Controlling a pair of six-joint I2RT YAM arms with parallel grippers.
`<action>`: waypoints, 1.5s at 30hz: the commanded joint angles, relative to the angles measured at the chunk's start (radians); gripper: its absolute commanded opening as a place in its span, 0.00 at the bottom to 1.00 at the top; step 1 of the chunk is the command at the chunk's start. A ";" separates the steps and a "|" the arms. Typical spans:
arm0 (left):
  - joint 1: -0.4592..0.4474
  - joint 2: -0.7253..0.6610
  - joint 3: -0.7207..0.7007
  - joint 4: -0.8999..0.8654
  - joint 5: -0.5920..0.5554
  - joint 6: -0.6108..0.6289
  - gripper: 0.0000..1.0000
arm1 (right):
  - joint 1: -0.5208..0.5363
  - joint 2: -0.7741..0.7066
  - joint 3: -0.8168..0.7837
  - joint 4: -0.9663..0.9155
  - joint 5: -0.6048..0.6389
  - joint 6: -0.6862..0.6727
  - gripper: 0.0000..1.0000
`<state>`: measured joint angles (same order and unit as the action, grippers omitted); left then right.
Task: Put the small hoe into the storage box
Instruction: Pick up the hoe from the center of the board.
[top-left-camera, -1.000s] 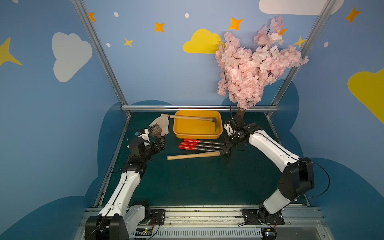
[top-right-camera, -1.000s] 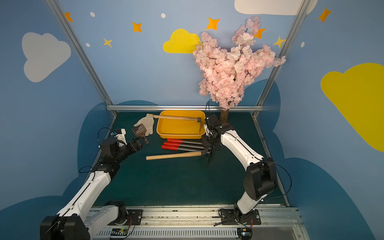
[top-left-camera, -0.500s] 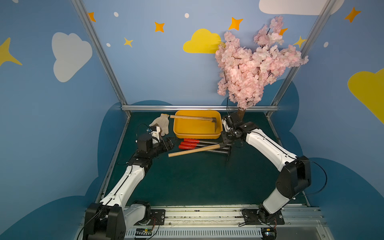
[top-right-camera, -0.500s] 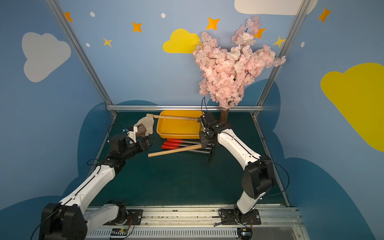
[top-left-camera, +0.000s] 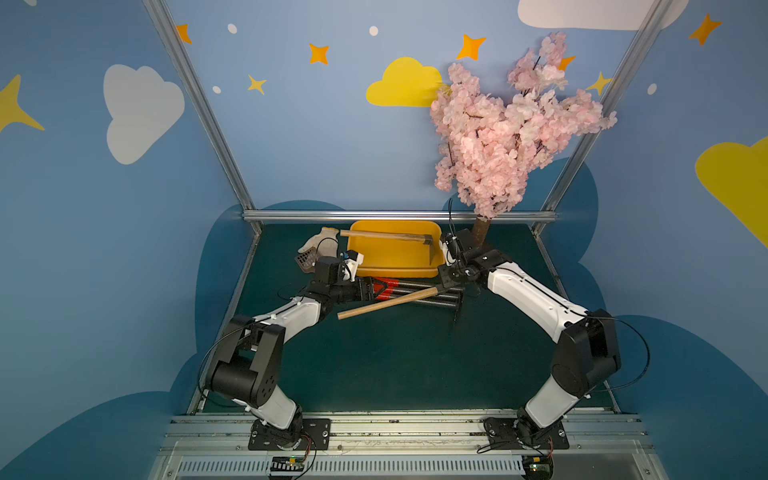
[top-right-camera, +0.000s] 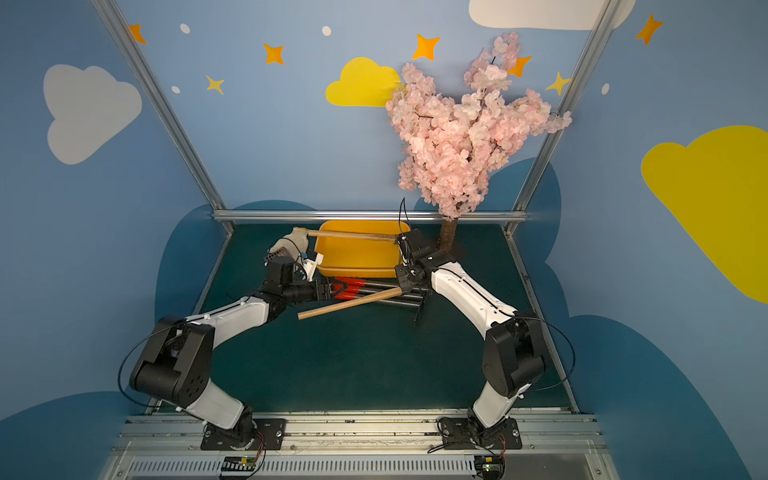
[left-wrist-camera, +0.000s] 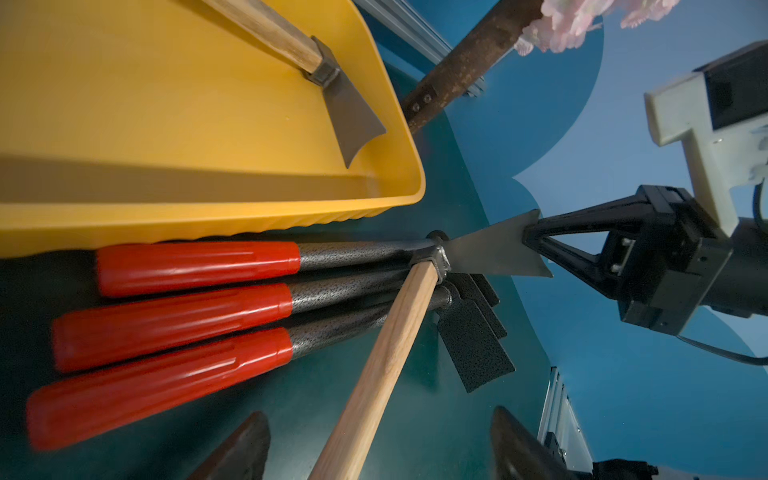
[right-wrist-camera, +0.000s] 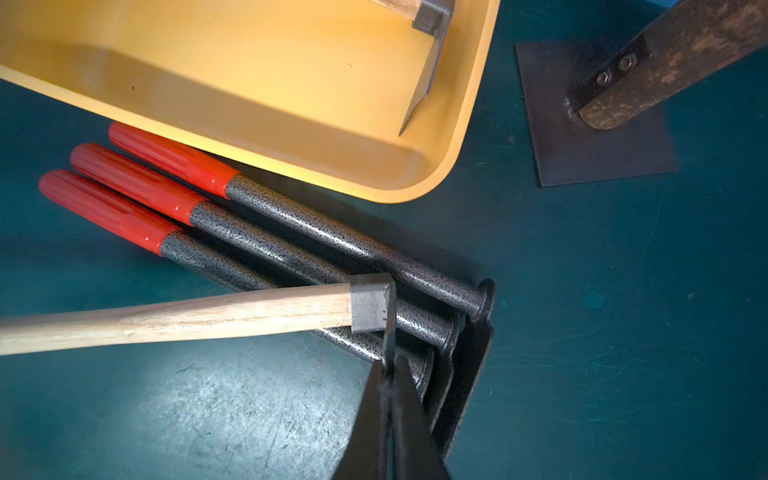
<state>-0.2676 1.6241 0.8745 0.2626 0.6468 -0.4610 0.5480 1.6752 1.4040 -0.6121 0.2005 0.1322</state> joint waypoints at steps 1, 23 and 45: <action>-0.019 0.041 0.078 -0.001 0.096 0.096 0.83 | 0.008 -0.062 -0.012 0.071 -0.003 -0.019 0.00; -0.098 0.241 0.197 -0.120 0.200 0.172 0.72 | 0.052 -0.170 -0.054 0.153 0.051 -0.117 0.00; -0.142 0.256 0.218 -0.157 0.228 0.185 0.37 | 0.092 -0.290 -0.188 0.349 0.106 -0.192 0.00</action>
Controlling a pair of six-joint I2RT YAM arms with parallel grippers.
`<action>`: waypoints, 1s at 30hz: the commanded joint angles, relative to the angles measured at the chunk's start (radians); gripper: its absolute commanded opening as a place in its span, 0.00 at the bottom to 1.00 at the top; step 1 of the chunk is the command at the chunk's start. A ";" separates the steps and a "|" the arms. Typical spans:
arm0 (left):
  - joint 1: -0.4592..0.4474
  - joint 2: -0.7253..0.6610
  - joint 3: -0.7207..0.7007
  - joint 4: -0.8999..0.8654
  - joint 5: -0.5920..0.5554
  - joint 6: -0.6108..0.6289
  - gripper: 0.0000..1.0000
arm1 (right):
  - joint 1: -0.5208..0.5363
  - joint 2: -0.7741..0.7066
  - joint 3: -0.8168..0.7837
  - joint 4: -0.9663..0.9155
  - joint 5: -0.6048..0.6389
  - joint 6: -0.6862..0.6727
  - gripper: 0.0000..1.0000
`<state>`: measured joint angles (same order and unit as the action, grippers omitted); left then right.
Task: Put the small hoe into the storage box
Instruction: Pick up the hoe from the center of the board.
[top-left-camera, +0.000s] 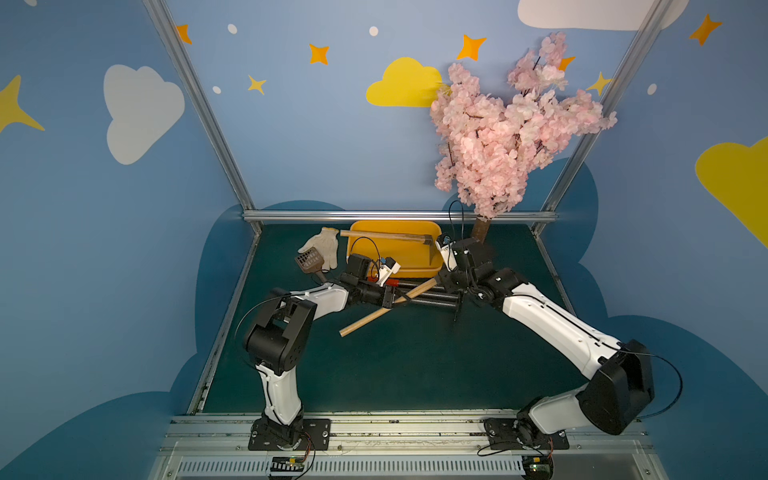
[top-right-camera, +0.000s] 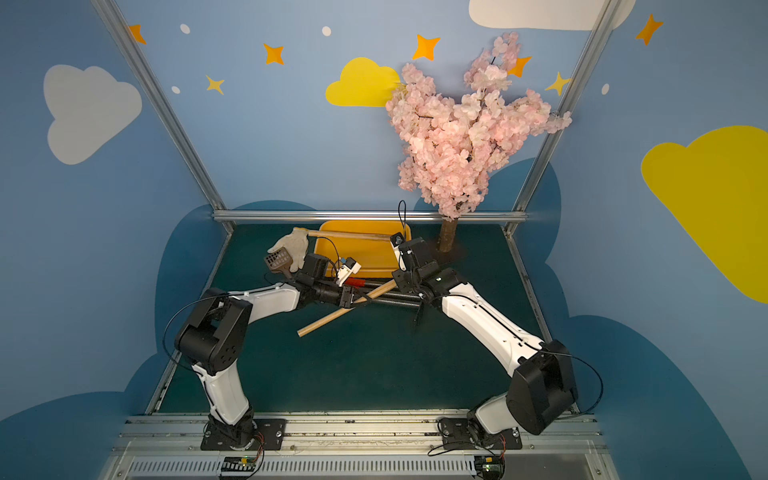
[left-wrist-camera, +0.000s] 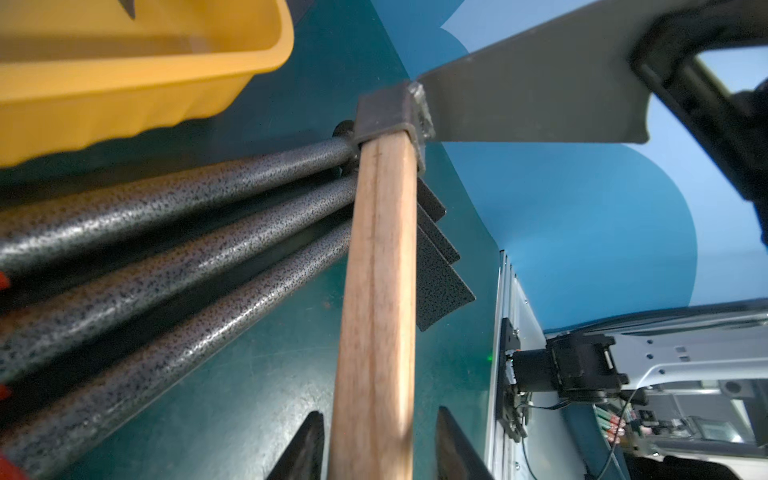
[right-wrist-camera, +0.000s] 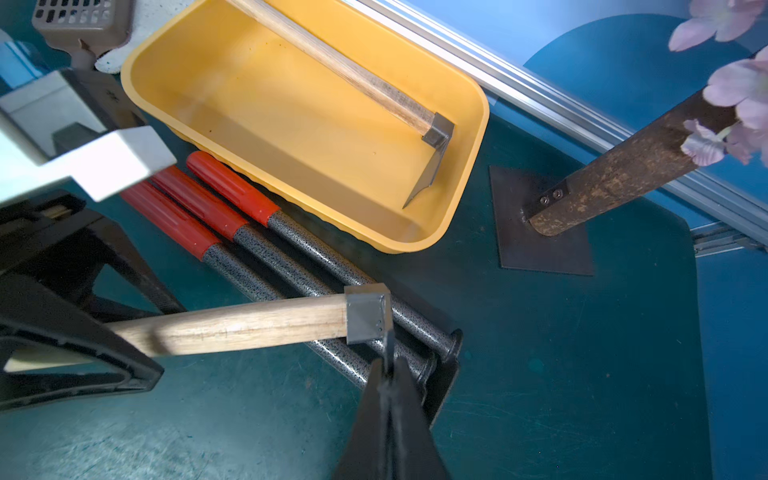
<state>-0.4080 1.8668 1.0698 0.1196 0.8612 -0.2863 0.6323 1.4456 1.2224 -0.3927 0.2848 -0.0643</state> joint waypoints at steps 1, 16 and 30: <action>-0.001 0.014 0.025 -0.011 0.014 0.008 0.35 | 0.007 -0.066 -0.015 0.142 0.025 0.004 0.00; -0.002 -0.029 0.016 -0.005 -0.074 0.009 0.03 | 0.016 -0.085 -0.061 0.158 0.077 0.041 0.01; -0.048 -0.164 0.018 -0.178 -0.414 0.223 0.03 | -0.018 -0.119 -0.075 0.110 -0.016 0.127 0.38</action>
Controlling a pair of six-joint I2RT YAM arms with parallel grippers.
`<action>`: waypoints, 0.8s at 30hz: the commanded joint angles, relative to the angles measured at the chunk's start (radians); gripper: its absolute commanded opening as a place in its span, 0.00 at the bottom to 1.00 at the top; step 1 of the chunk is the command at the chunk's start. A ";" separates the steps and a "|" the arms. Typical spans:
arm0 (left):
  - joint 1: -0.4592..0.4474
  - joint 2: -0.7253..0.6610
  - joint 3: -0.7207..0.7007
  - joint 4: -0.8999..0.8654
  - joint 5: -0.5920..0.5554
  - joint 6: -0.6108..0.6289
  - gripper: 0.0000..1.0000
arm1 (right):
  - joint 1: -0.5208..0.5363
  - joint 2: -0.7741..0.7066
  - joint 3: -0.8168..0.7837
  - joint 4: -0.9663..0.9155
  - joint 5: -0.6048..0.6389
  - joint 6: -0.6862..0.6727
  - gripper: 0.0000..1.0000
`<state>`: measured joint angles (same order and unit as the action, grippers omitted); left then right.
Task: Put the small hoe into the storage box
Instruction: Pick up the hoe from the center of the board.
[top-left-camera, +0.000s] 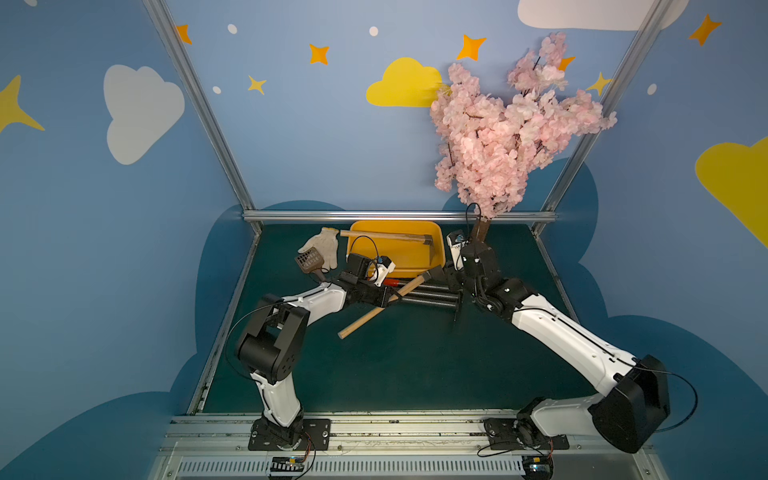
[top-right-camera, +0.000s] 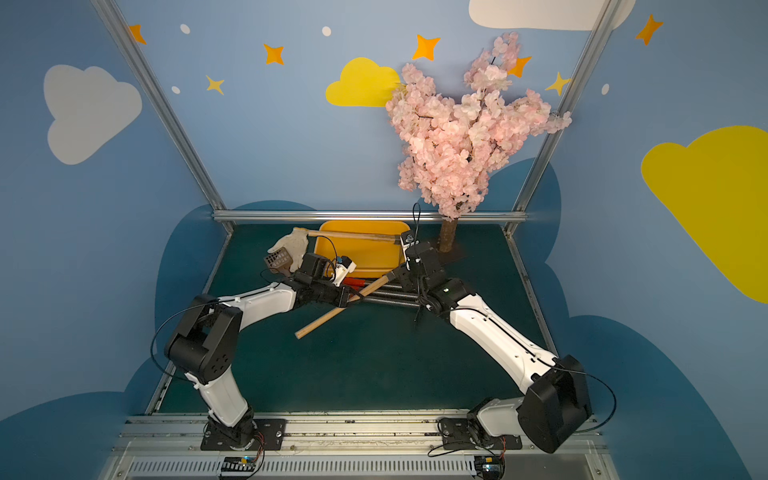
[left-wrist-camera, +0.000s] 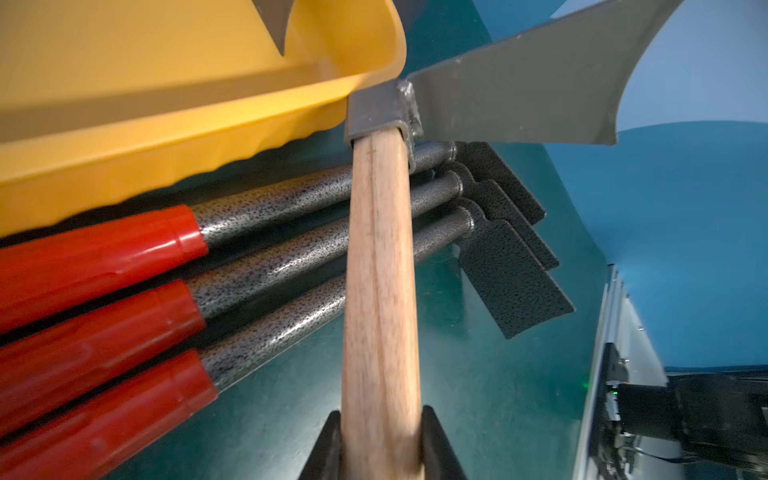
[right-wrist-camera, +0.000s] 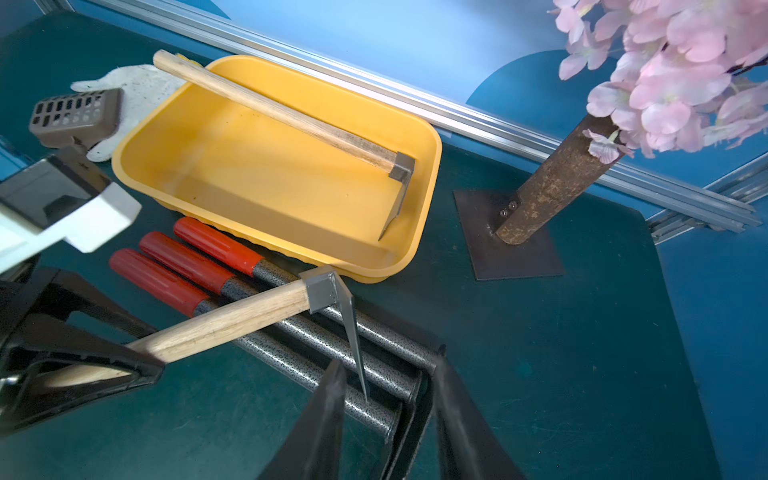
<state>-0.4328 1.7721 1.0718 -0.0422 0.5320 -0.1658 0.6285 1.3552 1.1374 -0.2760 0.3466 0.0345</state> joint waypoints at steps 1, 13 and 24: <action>-0.035 -0.080 0.021 -0.036 -0.119 0.127 0.03 | -0.028 -0.025 0.032 -0.037 -0.131 0.031 0.38; -0.135 -0.177 0.016 -0.136 -0.271 0.272 0.03 | -0.076 0.313 0.463 -0.613 -0.383 -0.036 0.32; -0.158 -0.242 0.007 -0.154 -0.347 0.304 0.03 | -0.072 0.521 0.660 -0.850 -0.304 -0.053 0.33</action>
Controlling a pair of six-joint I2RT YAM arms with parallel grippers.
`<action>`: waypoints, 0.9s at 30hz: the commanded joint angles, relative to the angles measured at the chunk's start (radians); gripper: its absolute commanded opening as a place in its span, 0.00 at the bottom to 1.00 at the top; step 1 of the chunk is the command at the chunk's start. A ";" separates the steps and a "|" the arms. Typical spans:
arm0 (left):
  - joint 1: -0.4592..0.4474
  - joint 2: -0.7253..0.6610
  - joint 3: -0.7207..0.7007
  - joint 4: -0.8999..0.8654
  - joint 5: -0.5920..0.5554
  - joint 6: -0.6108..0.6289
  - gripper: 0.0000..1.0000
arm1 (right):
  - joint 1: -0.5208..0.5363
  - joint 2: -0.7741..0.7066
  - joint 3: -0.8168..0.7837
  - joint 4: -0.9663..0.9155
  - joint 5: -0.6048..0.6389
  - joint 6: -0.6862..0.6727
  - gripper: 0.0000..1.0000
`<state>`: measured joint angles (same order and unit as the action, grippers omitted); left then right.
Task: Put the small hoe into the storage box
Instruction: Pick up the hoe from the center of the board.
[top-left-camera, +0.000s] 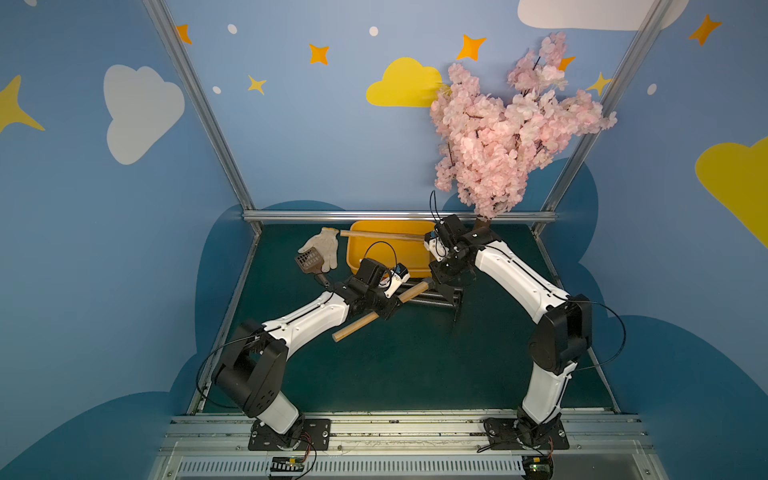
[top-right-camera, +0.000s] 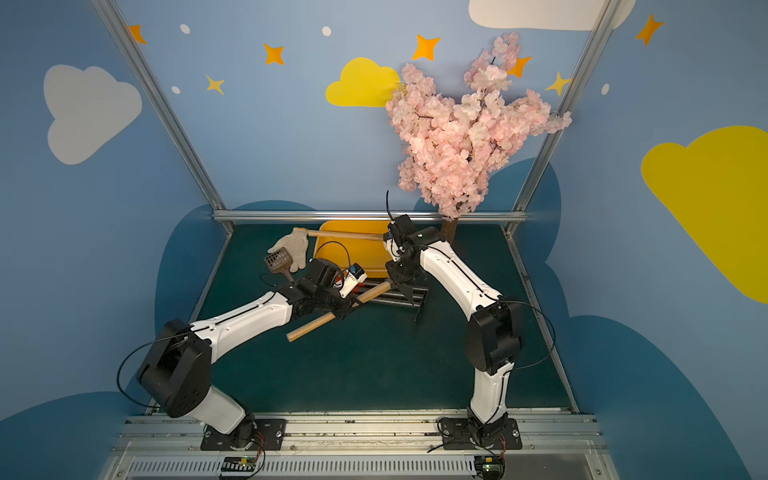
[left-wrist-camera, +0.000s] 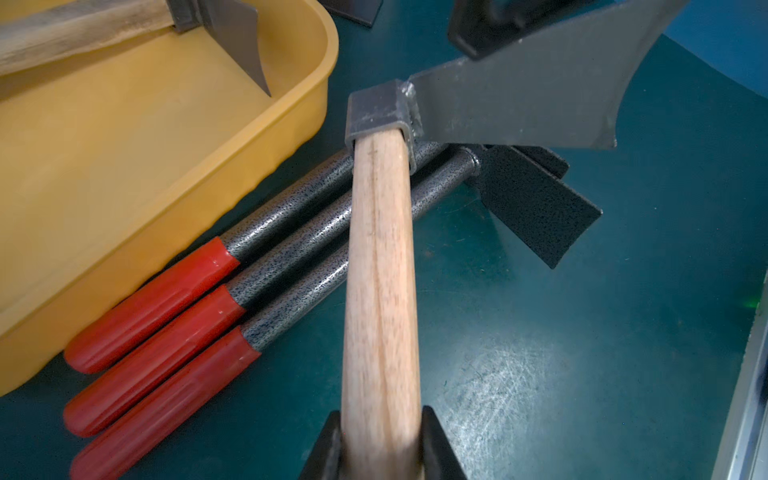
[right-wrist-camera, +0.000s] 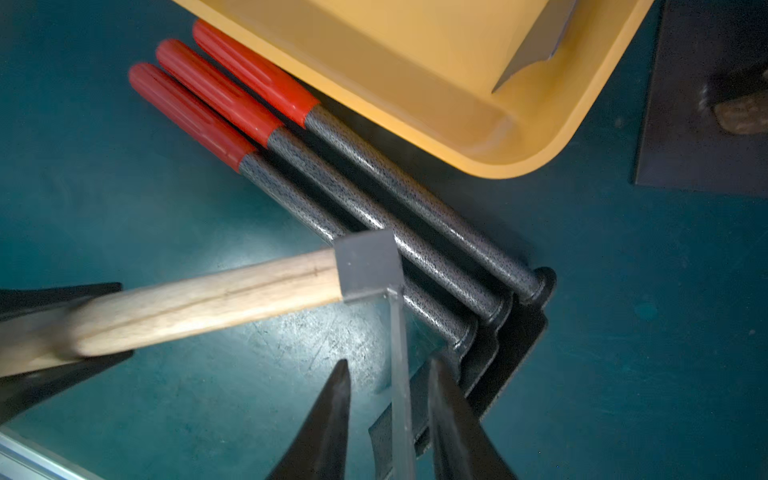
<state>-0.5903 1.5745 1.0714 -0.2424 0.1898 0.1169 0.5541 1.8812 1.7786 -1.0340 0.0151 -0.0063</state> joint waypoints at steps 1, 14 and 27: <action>-0.001 -0.050 0.007 0.045 -0.008 0.023 0.03 | 0.002 -0.004 0.017 -0.090 0.028 -0.011 0.33; -0.012 -0.103 -0.008 0.053 -0.010 0.033 0.03 | 0.001 0.059 0.008 -0.070 -0.021 -0.010 0.13; -0.009 -0.148 -0.048 0.104 -0.218 -0.034 0.36 | -0.011 0.056 0.055 -0.036 -0.013 0.042 0.00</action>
<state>-0.6052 1.4876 1.0271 -0.2218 0.0814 0.1268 0.5507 1.9350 1.7939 -1.0771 -0.0288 0.0048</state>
